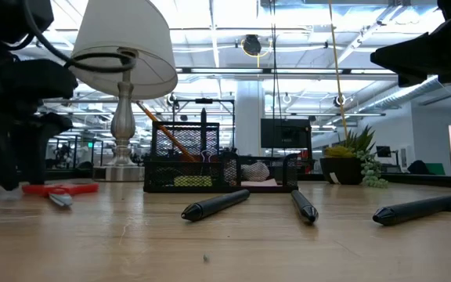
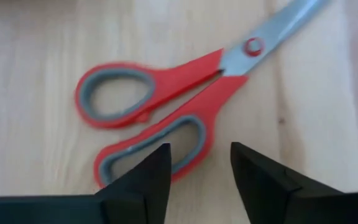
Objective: Pick and place office supplies into organizer
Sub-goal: Put the red scissors into the black desk organizer
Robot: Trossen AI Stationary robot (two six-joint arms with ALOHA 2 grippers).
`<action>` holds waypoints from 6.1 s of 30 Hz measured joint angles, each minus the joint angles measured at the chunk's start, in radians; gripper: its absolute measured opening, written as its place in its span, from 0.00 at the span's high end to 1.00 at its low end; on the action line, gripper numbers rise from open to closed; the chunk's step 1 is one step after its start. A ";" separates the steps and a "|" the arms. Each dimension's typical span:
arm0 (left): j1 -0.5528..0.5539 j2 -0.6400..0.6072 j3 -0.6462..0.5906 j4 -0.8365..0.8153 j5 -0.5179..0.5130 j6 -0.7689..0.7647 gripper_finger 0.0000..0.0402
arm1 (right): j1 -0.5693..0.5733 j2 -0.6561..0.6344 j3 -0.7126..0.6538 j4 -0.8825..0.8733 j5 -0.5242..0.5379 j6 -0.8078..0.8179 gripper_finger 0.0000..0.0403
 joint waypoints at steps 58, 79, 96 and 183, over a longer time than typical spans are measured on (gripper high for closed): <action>0.011 0.108 -0.002 0.158 0.028 0.078 0.88 | 0.000 0.000 0.000 0.000 0.000 0.000 0.89; -0.021 0.111 -0.002 0.243 -0.023 0.094 0.97 | -0.003 0.000 0.000 0.098 0.008 0.243 0.89; -0.021 0.109 -0.002 0.380 -0.036 0.139 0.96 | -0.136 0.026 0.097 0.060 -0.099 0.651 0.88; -0.001 0.411 0.268 0.026 0.123 0.229 0.65 | -0.467 0.903 1.098 -0.381 -1.022 1.104 0.34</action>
